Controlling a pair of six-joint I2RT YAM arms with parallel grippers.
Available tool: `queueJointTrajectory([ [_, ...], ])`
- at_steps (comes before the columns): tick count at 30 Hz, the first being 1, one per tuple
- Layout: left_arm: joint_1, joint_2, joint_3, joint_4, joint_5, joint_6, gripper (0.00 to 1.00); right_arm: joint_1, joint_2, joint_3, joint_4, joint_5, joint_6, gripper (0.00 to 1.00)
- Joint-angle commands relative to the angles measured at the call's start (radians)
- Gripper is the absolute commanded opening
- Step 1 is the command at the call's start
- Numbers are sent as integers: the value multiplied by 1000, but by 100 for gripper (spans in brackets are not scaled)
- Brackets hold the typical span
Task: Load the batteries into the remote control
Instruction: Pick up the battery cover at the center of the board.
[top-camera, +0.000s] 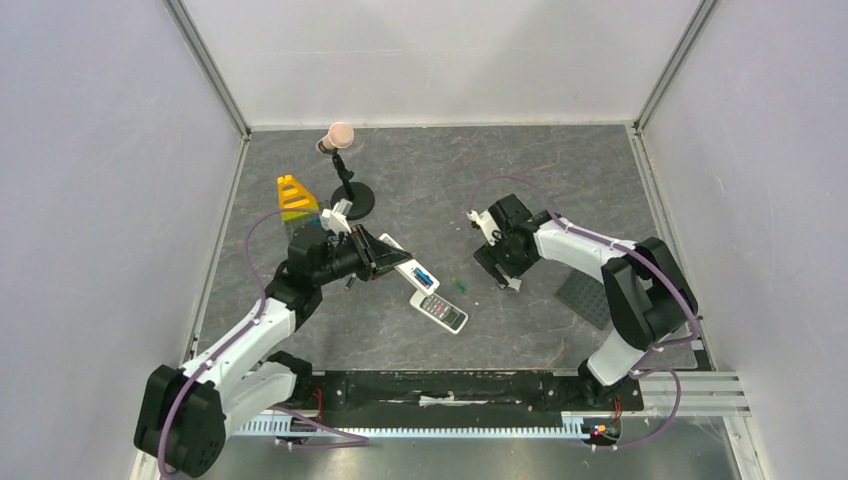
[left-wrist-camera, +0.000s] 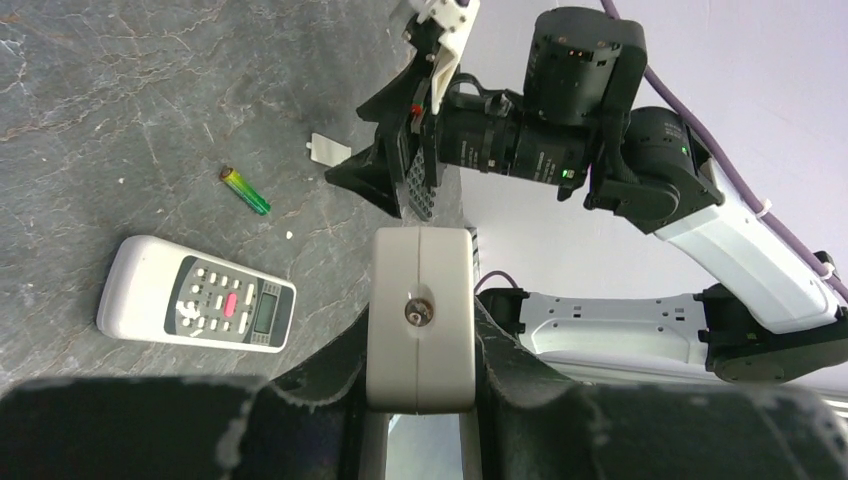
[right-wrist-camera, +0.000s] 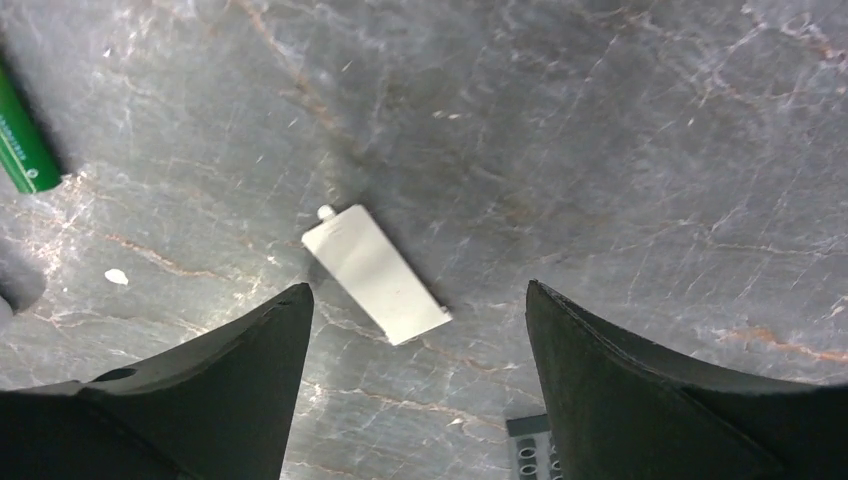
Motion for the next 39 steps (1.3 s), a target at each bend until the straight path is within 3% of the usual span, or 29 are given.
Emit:
queueJointTrajectory([
  [1, 11, 23, 31, 84, 50, -12, 2, -39, 32, 58, -28, -61, -48, 78],
  [9, 23, 60, 42, 96, 78, -1, 2, -61, 82, 80, -75, -115, -53, 57],
  [12, 31, 62, 35, 96, 79, 2, 2, -61, 84, 77, -73, -105, -35, 53],
  [19, 41, 66, 20, 100, 86, 4, 2, -61, 89, 57, -59, -89, 63, 31],
  [24, 41, 74, -8, 134, 93, 8, 2, -50, 76, 17, -20, -36, 215, 25],
  [27, 39, 75, -43, 170, 89, 2, 2, -44, 29, -42, 36, -30, 271, 31],
  [32, 39, 79, -97, 237, 85, -19, 2, -37, -38, -79, 54, -30, 293, 63],
  [39, 39, 82, -130, 264, 81, -15, 2, -21, -58, -105, 25, -6, 260, 65],
])
